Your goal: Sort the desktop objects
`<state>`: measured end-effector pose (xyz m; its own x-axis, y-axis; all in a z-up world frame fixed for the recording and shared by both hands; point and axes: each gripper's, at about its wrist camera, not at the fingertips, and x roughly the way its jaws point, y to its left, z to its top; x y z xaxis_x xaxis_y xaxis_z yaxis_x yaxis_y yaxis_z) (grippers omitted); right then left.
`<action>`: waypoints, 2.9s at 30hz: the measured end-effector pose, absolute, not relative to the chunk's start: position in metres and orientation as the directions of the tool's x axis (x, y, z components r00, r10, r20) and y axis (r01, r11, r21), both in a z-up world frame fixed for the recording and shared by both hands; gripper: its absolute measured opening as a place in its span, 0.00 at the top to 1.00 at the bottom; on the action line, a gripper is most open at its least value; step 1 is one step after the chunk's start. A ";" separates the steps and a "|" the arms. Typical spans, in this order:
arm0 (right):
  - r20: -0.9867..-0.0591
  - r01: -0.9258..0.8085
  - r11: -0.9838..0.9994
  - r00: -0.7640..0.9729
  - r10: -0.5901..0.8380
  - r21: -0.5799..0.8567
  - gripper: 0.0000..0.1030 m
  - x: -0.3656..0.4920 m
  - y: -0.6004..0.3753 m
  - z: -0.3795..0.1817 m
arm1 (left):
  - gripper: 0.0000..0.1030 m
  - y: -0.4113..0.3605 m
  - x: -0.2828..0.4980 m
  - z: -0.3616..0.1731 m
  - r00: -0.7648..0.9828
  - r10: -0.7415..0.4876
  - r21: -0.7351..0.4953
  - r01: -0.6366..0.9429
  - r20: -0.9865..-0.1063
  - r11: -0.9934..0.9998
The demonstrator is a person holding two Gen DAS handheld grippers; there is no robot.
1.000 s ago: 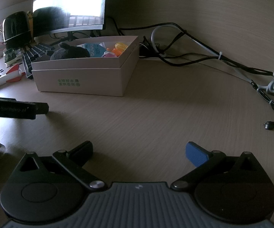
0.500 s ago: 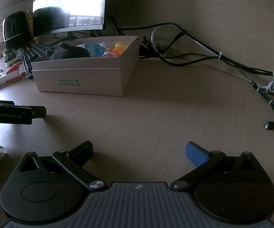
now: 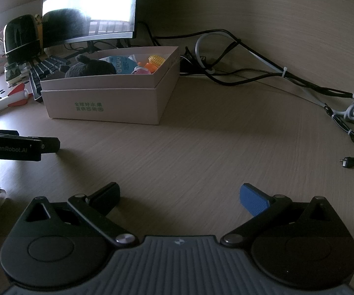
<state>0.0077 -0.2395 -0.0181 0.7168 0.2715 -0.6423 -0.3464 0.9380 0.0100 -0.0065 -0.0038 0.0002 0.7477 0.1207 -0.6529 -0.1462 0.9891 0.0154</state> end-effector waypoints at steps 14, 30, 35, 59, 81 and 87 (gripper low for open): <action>-0.642 -0.346 0.938 0.717 0.272 0.010 0.00 0.007 -0.239 -0.018 | 0.00 -0.003 -0.007 0.000 0.748 0.122 0.016 -0.147 -0.652 0.989; -0.642 -0.347 0.938 0.717 0.272 0.010 0.00 0.008 -0.239 -0.018 | 0.00 -0.003 -0.007 0.000 0.748 0.120 0.015 -0.145 -0.653 0.989; -0.642 -0.347 0.938 0.717 0.272 0.010 0.00 0.008 -0.239 -0.018 | 0.00 -0.003 -0.006 0.000 0.748 0.121 0.016 -0.145 -0.653 0.989; -0.642 -0.347 0.938 0.717 0.272 0.010 0.00 0.008 -0.239 -0.018 | 0.00 -0.004 -0.005 0.000 0.749 0.115 0.012 -0.142 -0.652 0.990; -0.642 -0.347 0.938 0.717 0.272 0.010 0.00 0.008 -0.239 -0.018 | 0.00 -0.004 -0.004 0.000 0.748 0.118 0.016 -0.142 -0.653 0.990; -0.642 -0.347 0.938 0.717 0.272 0.010 0.00 0.007 -0.239 -0.018 | 0.00 -0.004 -0.004 0.000 0.748 0.118 0.016 -0.142 -0.653 0.990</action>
